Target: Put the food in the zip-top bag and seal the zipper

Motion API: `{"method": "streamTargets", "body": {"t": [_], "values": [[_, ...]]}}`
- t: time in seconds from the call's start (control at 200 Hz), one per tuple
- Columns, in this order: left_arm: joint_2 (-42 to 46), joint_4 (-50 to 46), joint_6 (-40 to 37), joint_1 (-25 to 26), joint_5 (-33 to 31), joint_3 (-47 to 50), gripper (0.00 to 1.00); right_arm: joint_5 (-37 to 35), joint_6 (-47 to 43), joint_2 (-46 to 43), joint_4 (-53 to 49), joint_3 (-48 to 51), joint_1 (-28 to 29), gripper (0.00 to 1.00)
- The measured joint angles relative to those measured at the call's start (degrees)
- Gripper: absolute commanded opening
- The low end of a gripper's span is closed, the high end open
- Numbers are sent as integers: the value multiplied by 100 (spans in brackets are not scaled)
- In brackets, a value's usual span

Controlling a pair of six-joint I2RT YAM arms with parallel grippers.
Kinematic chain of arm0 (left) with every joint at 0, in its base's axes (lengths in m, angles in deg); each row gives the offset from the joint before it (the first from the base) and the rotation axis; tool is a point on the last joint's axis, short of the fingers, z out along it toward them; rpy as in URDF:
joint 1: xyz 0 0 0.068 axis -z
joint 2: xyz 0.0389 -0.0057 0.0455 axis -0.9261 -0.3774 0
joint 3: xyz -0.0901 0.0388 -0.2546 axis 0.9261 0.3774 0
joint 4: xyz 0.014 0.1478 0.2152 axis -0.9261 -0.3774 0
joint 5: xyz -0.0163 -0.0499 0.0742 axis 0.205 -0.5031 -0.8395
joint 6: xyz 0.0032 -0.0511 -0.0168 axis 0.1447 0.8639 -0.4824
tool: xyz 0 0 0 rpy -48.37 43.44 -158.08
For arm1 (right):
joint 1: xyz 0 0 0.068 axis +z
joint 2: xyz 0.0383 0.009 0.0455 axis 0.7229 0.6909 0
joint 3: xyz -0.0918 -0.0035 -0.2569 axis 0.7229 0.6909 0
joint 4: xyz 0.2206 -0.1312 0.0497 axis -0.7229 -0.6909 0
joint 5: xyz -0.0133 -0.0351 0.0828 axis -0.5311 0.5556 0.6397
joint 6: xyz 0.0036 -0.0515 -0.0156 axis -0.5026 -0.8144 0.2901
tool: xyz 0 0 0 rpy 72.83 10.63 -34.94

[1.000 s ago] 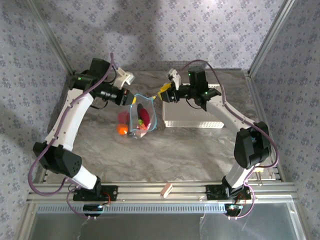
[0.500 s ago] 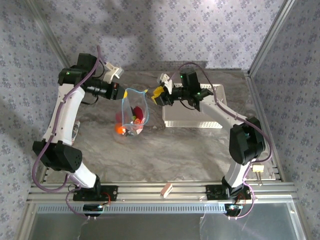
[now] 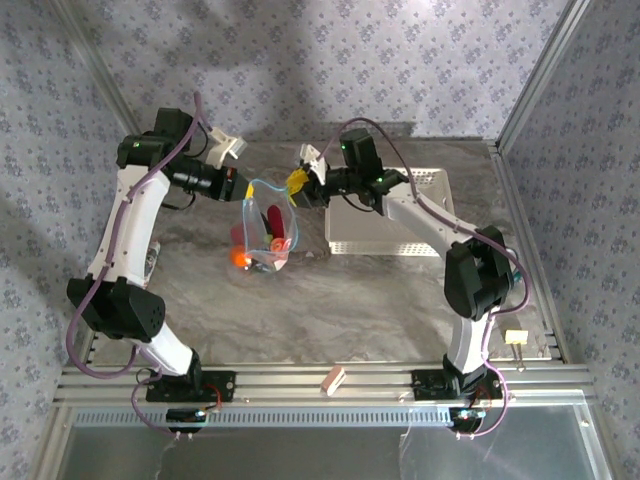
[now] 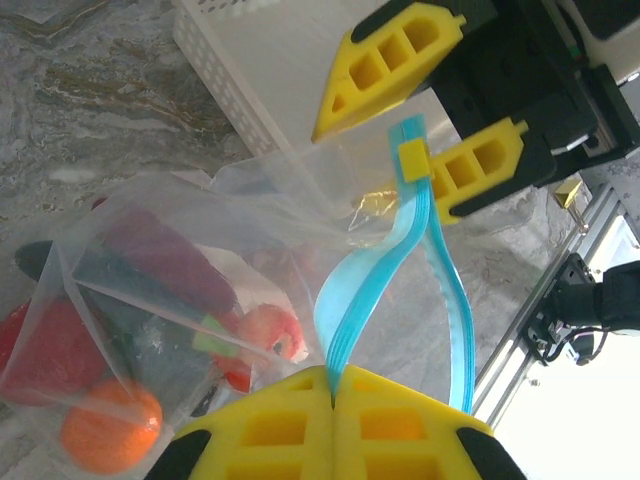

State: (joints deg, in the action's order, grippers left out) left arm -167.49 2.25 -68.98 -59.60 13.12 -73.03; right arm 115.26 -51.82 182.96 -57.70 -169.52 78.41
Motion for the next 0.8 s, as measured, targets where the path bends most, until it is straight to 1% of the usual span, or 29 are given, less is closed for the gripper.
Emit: {"method": "streamTargets", "body": {"t": [0.02, 0.075, 0.155, 0.21, 0.235, 0.25, 0.49, 0.655, 0.8], "values": [[-7, -2, -2, 0, 13, 0, 0, 2, -44, 0, -9, -13, 22, 30], [-24, -13, -4, 0, 35, 0, 0, 17, -103, 0, -39, -44, 68, 21], [-63, -24, -7, 0, 46, 0, 0, 66, -249, 15, -190, -146, 120, 15], [-90, -39, -11, 0, 46, 0, 0, 105, -304, 44, -339, -256, 146, 9], [-96, -42, -22, -7, 46, 0, 0, 114, -358, 55, -409, -306, 157, 2], [-103, -42, -24, -11, 46, 0, 0, 120, -396, 57, -452, -330, 157, 0], [-116, -35, -20, -114, 44, 0, 0, 166, -728, 63, -1012, -472, 190, 0], [-144, 96, 170, -175, 46, 0, 5, 74, -728, -20, -1086, -431, 188, 0], [-151, 315, 378, -175, 44, 0, 12, -286, -374, -286, -1082, -358, 188, 0]]}}
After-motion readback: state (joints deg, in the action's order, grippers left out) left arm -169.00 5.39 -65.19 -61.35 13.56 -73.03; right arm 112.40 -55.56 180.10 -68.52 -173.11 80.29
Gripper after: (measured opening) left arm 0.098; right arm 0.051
